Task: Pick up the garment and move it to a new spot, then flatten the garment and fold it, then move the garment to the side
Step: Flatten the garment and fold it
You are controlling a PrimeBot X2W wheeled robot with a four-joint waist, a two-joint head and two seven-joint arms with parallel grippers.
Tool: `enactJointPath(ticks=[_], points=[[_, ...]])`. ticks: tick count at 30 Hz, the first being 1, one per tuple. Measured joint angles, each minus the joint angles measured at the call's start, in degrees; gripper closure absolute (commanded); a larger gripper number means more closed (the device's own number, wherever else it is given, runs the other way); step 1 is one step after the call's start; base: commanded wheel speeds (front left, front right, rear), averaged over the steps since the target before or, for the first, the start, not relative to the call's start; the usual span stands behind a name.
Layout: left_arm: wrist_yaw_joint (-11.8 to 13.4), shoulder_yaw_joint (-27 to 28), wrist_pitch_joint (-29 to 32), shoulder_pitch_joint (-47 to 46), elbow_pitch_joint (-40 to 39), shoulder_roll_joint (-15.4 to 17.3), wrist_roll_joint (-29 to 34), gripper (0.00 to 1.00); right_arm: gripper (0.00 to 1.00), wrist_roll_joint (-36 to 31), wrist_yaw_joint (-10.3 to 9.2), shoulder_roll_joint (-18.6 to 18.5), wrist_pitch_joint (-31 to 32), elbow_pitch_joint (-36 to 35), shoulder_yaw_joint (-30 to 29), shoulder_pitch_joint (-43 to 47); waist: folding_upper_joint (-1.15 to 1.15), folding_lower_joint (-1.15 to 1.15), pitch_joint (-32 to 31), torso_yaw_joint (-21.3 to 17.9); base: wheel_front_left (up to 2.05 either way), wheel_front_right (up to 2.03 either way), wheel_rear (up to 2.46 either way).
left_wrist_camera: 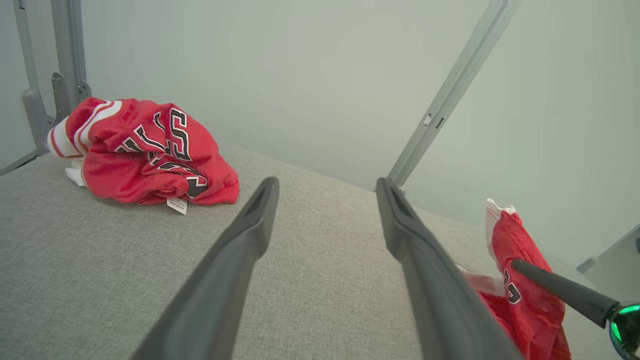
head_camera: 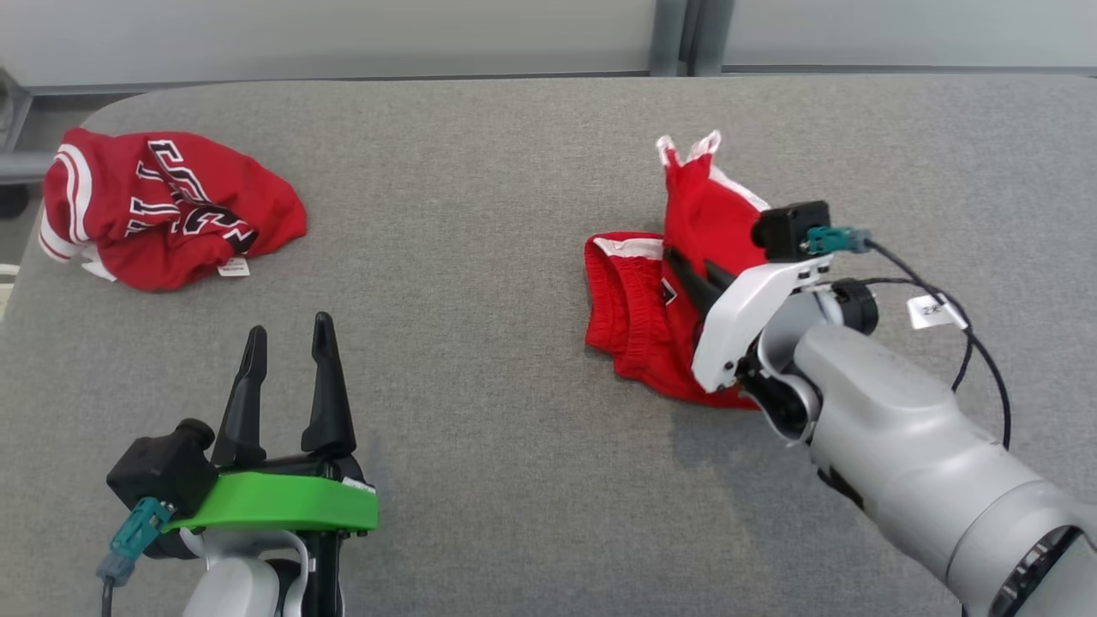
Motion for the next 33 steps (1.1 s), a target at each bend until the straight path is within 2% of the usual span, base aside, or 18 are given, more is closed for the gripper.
enactJointPath(ticks=[6, 12, 13, 14, 15, 16, 26, 33], points=[[-0.27, 0.03, -0.22, -0.01, 0.31, -0.33, -0.02, 0.0, 1.0, -1.76, 0.0, 3.24, 1.47, 2.32, 1.32, 0.97, 0.0, 0.0, 0.82, 1.38, 0.0, 0.0, 0.0], [-0.47, 0.0, -0.31, -0.09, 0.92, -0.59, -0.01, 0.0, 1.0, -3.54, 0.0, 4.87, 1.4, 6.02, 1.78, 1.03, 0.0, 0.0, 1.15, 2.06, 0.0, 0.0, 0.0], [-0.47, 0.02, -0.31, -0.12, 1.03, -0.63, -0.01, 0.0, 0.95, -3.9, 0.0, 5.13, 1.4, 6.58, 1.86, 0.97, 0.0, 0.0, 1.13, 2.08, 0.0, 0.0, 0.0], [-0.48, 0.03, -0.32, -0.13, 1.15, -0.65, -0.01, 0.0, 0.69, -4.16, 0.0, 5.38, 1.36, 6.98, 1.93, 0.91, 0.0, 0.0, 1.07, 2.08, 0.0, 0.0, 0.0], [-0.48, 0.05, -0.32, -0.13, 1.29, -0.65, -0.02, 0.0, 0.51, -4.46, 0.0, 5.64, 1.14, 7.19, 2.04, 0.83, 0.0, 0.0, 1.0, 2.06, 0.0, 0.0, 0.0], [-0.51, 0.04, -0.49, -0.13, 1.45, -0.65, -0.02, 0.0, 0.0, -4.92, 0.0, 6.24, 0.79, 7.28, 2.25, 0.77, -0.01, 0.0, 0.75, 2.0, 0.0, 0.0, 0.0], [-0.48, -0.71, -0.25, 0.63, 1.56, -0.48, -0.01, 0.0, 0.0, -5.46, 0.01, 6.67, -2.87, 2.64, 1.13, 1.16, -0.01, 0.0, -1.46, 0.72, 0.0, 0.0, 0.0], [-0.4, -2.46, 0.03, 1.66, 1.38, -0.75, 0.38, 0.0, 0.0, -7.16, 0.0, 1.62, -4.43, -0.62, -6.67, 3.11, -0.01, 0.0, -2.91, -1.23, 0.0, 0.0, 0.0]])
